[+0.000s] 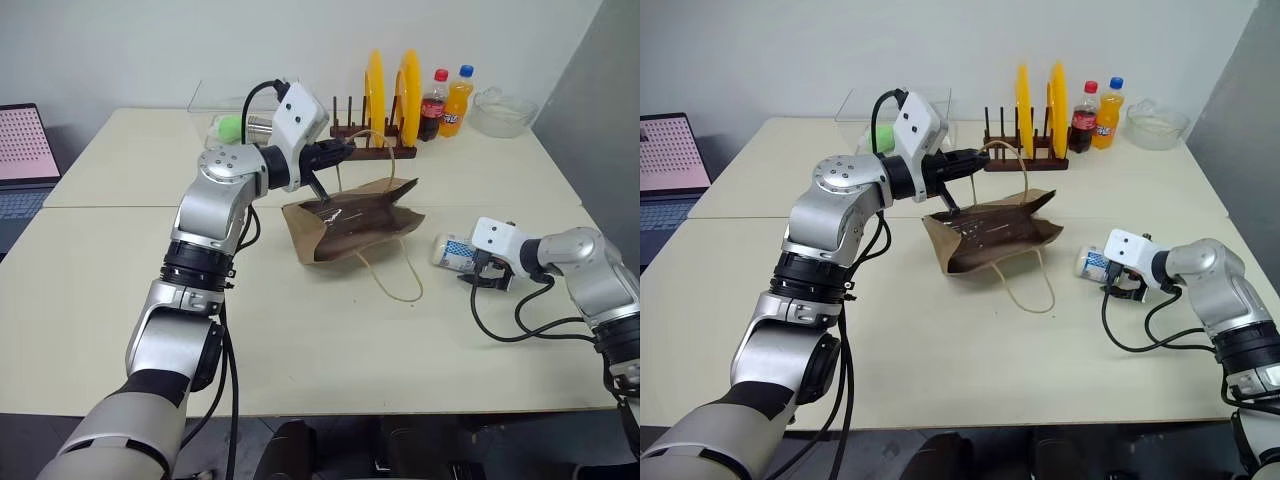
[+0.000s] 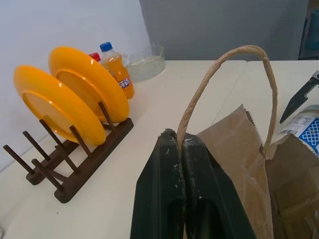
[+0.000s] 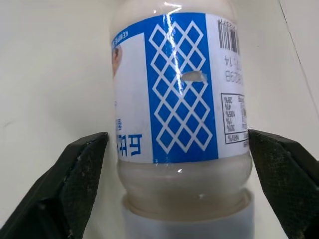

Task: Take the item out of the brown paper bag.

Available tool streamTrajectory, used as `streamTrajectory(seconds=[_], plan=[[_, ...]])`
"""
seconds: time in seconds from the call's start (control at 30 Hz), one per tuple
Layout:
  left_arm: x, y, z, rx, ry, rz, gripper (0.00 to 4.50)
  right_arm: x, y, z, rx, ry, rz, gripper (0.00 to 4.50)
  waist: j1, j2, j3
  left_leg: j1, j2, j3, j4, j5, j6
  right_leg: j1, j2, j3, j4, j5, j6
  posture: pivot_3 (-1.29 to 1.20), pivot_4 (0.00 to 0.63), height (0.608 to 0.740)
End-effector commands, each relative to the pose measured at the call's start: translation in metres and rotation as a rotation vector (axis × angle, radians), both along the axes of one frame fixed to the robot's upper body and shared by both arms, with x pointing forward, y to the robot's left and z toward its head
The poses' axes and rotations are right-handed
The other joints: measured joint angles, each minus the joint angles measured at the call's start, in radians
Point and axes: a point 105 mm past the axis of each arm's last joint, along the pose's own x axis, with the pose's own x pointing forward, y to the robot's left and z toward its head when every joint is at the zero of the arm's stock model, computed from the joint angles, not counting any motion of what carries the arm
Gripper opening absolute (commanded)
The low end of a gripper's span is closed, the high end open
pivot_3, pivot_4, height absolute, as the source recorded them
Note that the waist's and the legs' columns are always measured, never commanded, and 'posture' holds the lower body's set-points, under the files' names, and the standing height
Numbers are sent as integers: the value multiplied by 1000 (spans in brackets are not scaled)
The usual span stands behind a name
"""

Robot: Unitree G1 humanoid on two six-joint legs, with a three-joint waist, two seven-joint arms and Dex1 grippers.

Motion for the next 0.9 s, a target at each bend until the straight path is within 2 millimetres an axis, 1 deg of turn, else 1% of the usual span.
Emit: streamTrajectory(seconds=[0.03, 0.2, 0.27, 0.3, 0.33, 0.43, 0.5, 0.57, 0.63, 0.67, 0.8, 0.9], plan=[[-4, -1, 20, 1, -78, -9, 0, 3, 1, 27, 2, -59, 30, 4468, 0, 0, 0, 0, 0, 0, 0, 0, 0, 0, 0, 0, 0, 0, 0, 0, 150, 740], [1, 0, 17, 44, -95, -13, 0, -11, -3, 53, 29, -70, 51, 4468, 3, 0, 0, 0, 0, 0, 0, 0, 0, 0, 0, 0, 0, 0, 0, 0, 150, 740], [8, 1, 18, 60, -108, -2, 0, -22, -2, 68, 75, -80, 59, 4468, 5, 0, 0, -1, 0, -1, 0, 0, 0, 0, 0, -1, -1, 0, 0, 0, 150, 740], [12, 2, 20, 67, -116, 10, 0, -30, 3, 77, 126, -81, 66, 4468, 5, 0, 0, -1, 0, -1, 0, 0, 1, 0, 0, -1, -1, 0, 0, 0, 150, 740], [16, 4, 21, 73, -122, 23, 0, -38, 9, 85, 176, -87, 79, 4468, 6, 0, 0, -1, 0, -1, 0, -1, 2, 0, 0, -1, -1, 0, 0, 0, 150, 740], [31, 14, 28, 76, -140, 95, 0, -69, 44, 101, 328, -128, 174, 4468, 4, 0, 0, -1, 1, -2, 0, -2, 4, 0, 0, -2, -1, 0, 0, 0, 150, 740], [37, 17, 31, 68, -145, 118, 0, -81, 60, 102, 392, -159, 196, 4468, 4, 0, 0, -1, 1, -2, 0, -2, 4, 0, 0, -2, -1, 0, 0, 0, 150, 740], [38, 18, 31, 55, -117, 103, 0, -90, 75, 100, 463, -184, 201, 4468, 4, 0, 0, -1, 1, -2, 0, -2, 4, 0, 0, -3, -1, 0, 0, 0, 150, 740], [40, 22, 29, 64, -116, 110, 412, -95, 90, 102, 522, -233, 216, 4500, 5, 0, 0, -1, 0, -2, 0, -2, 4, 1, 0, -2, -1, 0, 1, 0, 150, 740], [39, 23, 27, 81, -118, 107, 632, -96, 97, 106, 576, -272, 213, 4500, 5, 0, 0, -1, 0, -2, 1, -2, 4, 1, 0, -2, -1, 0, 1, 0, 150, 740], [38, 33, 21, 108, -113, 108, 1875, -100, 117, 114, 705, -362, 198, 4500, 4, 0, 0, -1, 0, -2, 1, -2, 4, 0, 0, -2, 0, 0, 1, 0, 150, 740], [32, 45, 20, 102, -102, 105, 2854, -103, 127, 112, 756, -400, 197, 4500, 1, 0, 0, -1, 0, -2, 0, -2, 4, 0, 0, -2, 0, 0, 0, 0, 150, 740]])
